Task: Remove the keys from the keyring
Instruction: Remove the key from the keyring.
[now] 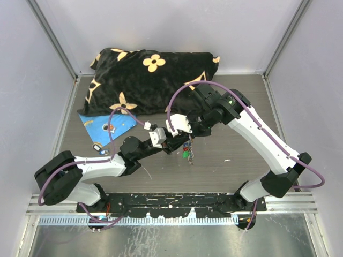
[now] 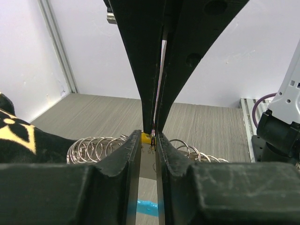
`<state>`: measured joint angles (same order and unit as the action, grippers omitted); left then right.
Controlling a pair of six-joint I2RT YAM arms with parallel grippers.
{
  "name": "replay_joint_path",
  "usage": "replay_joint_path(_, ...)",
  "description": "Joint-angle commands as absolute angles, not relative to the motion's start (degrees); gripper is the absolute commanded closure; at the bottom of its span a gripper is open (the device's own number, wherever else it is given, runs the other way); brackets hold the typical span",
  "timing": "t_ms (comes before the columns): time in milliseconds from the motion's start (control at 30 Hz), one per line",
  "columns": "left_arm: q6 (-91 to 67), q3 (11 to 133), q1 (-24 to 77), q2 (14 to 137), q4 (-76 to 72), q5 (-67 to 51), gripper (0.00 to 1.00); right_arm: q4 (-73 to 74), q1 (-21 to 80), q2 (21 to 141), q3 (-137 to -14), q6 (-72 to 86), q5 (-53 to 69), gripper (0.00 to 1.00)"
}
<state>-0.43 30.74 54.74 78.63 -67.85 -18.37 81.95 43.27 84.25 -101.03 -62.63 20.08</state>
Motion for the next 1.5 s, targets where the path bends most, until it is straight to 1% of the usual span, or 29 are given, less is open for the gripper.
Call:
replay_joint_path(0,0.00,32.93,54.90,79.09,-70.89,-18.92,0.84,80.60,43.22,83.54,-103.81,-62.22,22.41,0.99)
replay_joint_path(67,0.00,32.98,54.84,79.04,-70.72,-18.82,0.92,80.60,43.20,83.55,-103.90,-62.30,22.54,0.99)
replay_joint_path(100,0.09,33.06,54.87,78.95,-70.62,-18.81,0.98,80.60,43.19,83.50,-103.95,-62.31,22.65,0.99)
replay_joint_path(133,0.21,32.97,54.91,78.88,-70.53,-18.85,1.00,80.60,43.21,83.50,-103.88,-62.27,22.74,0.99)
replay_joint_path(400,-1.15,32.45,54.93,75.88,-69.70,-16.59,1.00,79.83,42.93,82.78,-102.87,-62.14,23.19,0.98)
replay_joint_path(467,-2.05,32.12,54.92,74.59,-69.62,-15.14,1.00,79.44,42.24,82.39,-102.87,-62.14,24.44,0.93)
replay_joint_path(667,-2.89,31.36,54.89,70.83,-68.95,-12.95,1.00,78.03,37.04,81.41,-102.88,-62.48,30.41,0.68)
replay_joint_path(733,-3.11,31.13,54.86,70.36,-69.07,-12.37,1.00,77.52,35.06,81.17,-102.86,-62.47,32.86,0.63)
replay_joint_path(900,-3.62,30.79,54.79,68.94,-69.23,-11.44,1.00,75.18,29.72,79.90,-102.16,-61.37,40.52,0.56)
replay_joint_path(1000,-4.01,30.76,54.80,68.20,-69.40,-11.91,1.00,71.83,26.64,78.14,-99.39,-59.86,47.99,0.53)
replay_joint_path(1133,-5.18,31.15,54.57,67.33,-69.48,-12.99,1.00,68.32,25.48,76.79,-96.04,-58.50,55.14,0.52)
replay_joint_path(1367,-9.20,32.10,53.88,66.29,-69.90,-14.52,1.00,67.78,25.42,76.03,-94.59,-60.74,58.75,0.53)
replay_joint_path(1467,-10.00,32.51,53.87,66.30,-69.87,-14.89,1.00,68.50,25.41,76.57,-94.94,-61.95,60.43,0.58)
